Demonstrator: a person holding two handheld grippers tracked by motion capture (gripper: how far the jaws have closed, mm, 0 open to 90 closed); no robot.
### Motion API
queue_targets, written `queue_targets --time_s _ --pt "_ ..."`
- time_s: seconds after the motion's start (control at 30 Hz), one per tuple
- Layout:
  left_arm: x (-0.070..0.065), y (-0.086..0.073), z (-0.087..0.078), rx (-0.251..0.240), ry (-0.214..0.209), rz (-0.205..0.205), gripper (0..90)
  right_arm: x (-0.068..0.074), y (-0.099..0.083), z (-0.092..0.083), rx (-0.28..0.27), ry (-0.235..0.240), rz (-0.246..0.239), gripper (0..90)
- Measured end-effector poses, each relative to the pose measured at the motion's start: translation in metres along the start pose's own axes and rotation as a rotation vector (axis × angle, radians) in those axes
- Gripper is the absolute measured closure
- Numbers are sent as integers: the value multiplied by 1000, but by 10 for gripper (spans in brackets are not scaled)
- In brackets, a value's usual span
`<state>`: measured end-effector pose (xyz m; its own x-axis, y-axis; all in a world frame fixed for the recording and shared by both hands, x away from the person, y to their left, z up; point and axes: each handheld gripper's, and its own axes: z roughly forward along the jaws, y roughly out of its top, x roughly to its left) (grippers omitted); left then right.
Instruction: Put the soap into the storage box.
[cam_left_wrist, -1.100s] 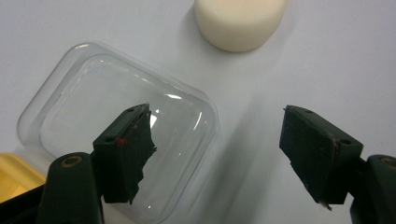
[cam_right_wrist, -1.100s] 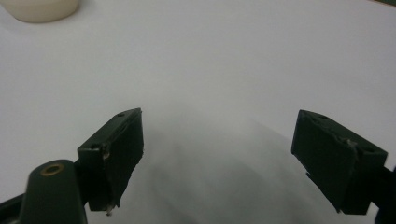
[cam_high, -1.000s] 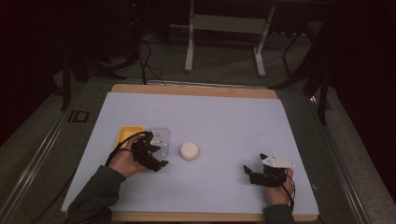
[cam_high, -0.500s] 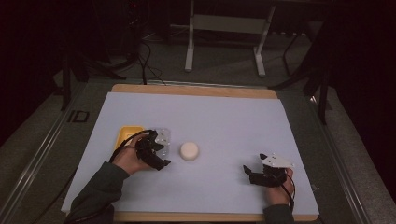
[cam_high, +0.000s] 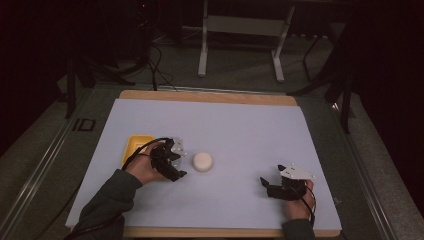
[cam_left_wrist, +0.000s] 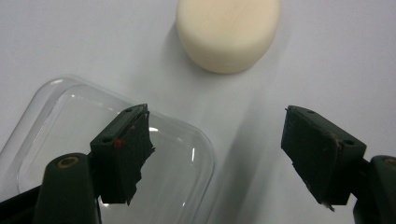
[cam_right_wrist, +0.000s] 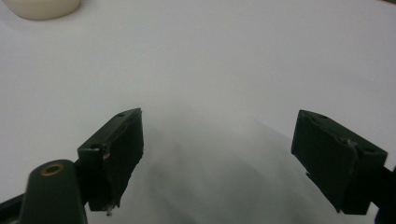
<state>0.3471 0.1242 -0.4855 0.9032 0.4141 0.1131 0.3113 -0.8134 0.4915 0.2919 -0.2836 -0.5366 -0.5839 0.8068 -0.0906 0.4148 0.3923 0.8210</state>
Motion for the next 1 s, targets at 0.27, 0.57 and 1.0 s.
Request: queue_targets --time_s 0.27,0.57,1.0 --pt "3 5 4 7 -15 17 238 0 0 0 1 1 -1 166" --pt "4 8 10 19 -20 28 233 0 0 0 1 2 -1 167" --pt "8 15 16 31 -36 37 220 0 0 0 1 3 -3 166"
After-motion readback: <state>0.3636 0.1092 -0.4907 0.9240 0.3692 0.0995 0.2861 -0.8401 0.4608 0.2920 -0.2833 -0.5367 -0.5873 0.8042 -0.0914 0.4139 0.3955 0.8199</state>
